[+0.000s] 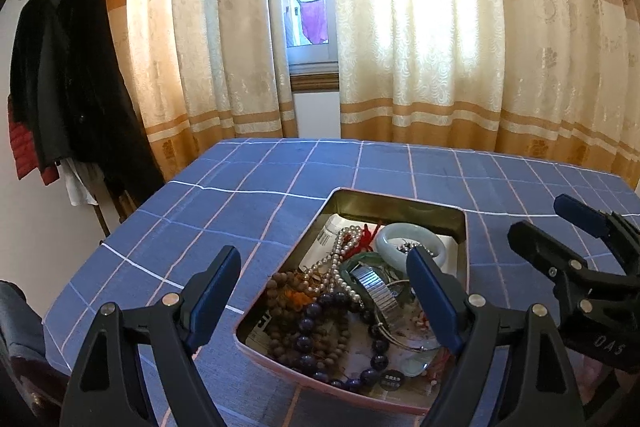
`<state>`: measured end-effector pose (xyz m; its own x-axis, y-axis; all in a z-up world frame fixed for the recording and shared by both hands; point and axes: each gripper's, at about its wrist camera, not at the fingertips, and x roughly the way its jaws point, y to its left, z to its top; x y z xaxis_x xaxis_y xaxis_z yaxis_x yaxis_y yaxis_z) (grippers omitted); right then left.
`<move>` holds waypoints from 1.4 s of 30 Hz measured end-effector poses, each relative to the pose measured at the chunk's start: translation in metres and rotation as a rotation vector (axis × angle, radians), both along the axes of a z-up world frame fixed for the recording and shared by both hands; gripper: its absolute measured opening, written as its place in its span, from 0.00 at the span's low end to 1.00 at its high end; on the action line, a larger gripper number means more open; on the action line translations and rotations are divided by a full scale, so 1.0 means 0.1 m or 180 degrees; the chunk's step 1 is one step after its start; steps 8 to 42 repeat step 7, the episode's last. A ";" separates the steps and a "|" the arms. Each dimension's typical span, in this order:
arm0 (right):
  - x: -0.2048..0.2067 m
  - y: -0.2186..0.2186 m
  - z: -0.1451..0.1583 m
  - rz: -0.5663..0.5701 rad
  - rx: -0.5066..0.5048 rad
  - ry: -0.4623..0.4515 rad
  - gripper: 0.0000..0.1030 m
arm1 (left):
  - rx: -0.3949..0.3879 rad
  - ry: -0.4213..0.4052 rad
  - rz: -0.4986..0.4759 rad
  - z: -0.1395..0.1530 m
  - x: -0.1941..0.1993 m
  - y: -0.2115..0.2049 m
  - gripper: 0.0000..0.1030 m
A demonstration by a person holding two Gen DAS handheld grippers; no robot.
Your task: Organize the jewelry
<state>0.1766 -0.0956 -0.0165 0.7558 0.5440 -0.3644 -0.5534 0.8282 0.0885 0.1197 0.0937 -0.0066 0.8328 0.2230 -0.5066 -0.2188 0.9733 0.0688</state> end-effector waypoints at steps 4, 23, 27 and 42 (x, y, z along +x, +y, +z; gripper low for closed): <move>0.00 0.00 -0.01 -0.0007 -0.0014 0.0011 0.84 | 0.0015 -0.0029 -0.0004 -0.01 -0.01 0.00 0.83; 0.00 -0.01 -0.02 -0.0013 -0.0024 0.0012 0.84 | 0.0025 -0.0051 -0.0016 -0.01 -0.03 -0.01 0.83; 0.00 -0.01 -0.02 -0.0013 -0.0024 0.0012 0.84 | 0.0025 -0.0051 -0.0016 -0.01 -0.03 -0.01 0.83; 0.00 -0.01 -0.02 -0.0013 -0.0024 0.0012 0.84 | 0.0025 -0.0051 -0.0016 -0.01 -0.03 -0.01 0.83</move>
